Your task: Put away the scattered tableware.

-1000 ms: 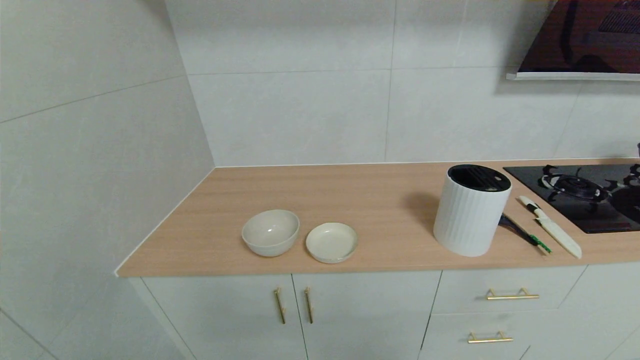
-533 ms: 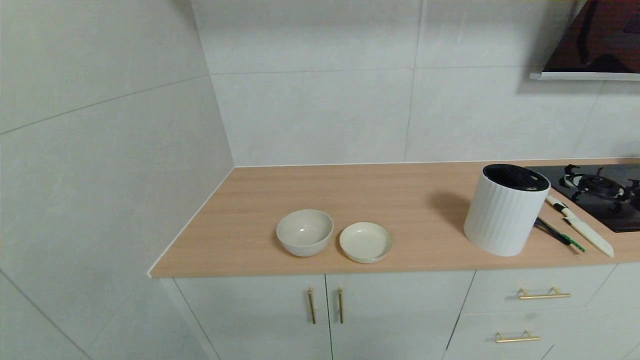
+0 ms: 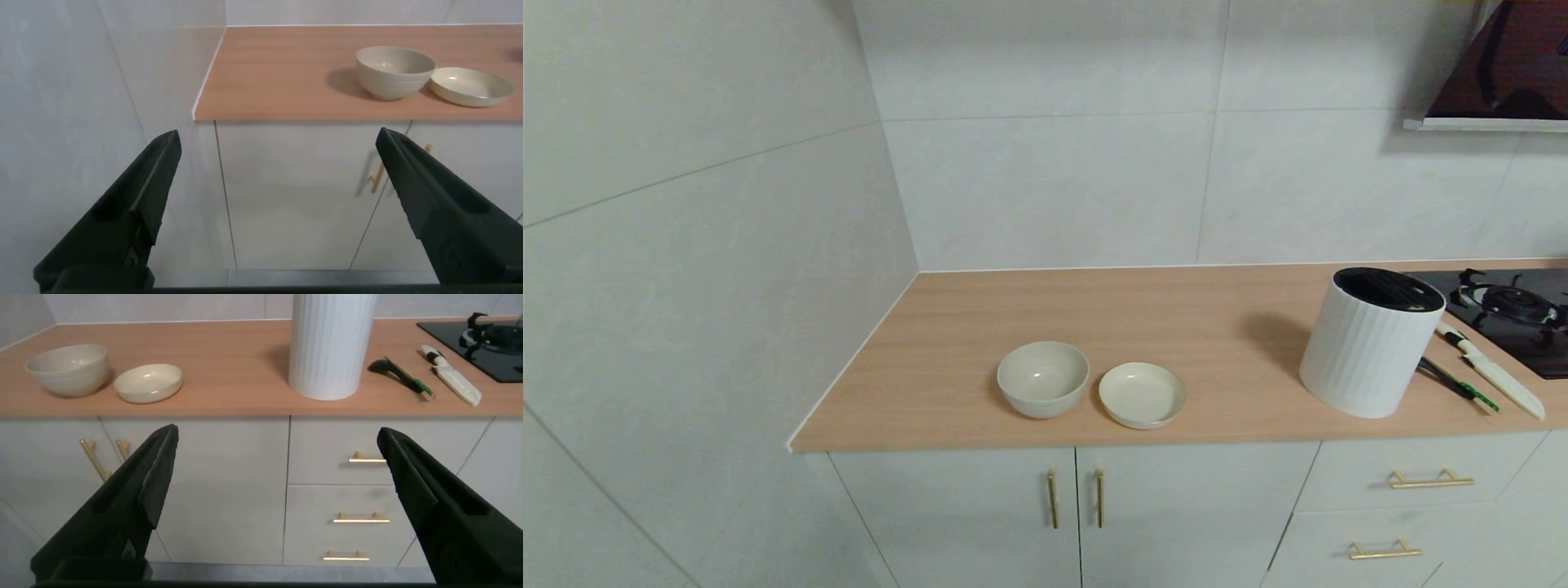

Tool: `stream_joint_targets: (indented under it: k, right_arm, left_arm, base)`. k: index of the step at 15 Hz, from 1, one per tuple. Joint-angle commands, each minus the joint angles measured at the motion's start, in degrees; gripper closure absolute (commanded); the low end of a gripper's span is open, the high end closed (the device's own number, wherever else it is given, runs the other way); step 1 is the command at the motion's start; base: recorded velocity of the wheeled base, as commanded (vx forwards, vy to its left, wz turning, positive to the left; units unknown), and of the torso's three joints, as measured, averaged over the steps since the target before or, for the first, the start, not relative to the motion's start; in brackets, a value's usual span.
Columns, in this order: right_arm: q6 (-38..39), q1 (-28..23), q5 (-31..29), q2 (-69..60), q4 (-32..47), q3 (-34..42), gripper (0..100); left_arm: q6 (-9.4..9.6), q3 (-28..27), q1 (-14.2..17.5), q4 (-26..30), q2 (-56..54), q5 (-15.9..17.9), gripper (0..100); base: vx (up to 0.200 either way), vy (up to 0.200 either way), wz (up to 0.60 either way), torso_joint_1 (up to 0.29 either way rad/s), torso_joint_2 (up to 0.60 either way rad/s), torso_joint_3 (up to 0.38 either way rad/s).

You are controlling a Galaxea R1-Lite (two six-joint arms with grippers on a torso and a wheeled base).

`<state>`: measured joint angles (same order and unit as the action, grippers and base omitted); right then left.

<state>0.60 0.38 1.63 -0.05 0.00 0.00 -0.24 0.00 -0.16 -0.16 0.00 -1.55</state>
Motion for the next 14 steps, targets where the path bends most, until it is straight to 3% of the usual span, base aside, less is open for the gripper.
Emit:
stream_joint_targets:
  k: [1, 6, 14]
  right_arm:
    - [0.02, 0.06, 0.04, 0.05, 0.0, 0.0, 0]
    - [0.02, 0.06, 0.04, 0.05, 0.0, 0.0, 0]
    - [0.02, 0.06, 0.04, 0.05, 0.0, 0.0, 0]
  left_arm:
    - [-0.02, 0.0, -0.02, -0.02, 0.0, -0.03, 0]
    - [-0.02, 0.0, -0.02, -0.02, 0.0, -0.03, 0]
    - [-0.02, 0.0, -0.02, -0.02, 0.09, -0.03, 0]
  base:
    - [0.0, 0.0, 0.0, 0.0, 0.0, 0.0]
    - [0.0, 0.0, 0.0, -0.011, 0.03, 0.017]
    - [0.0, 0.0, 0.0, -0.21, 0.47, 0.248]
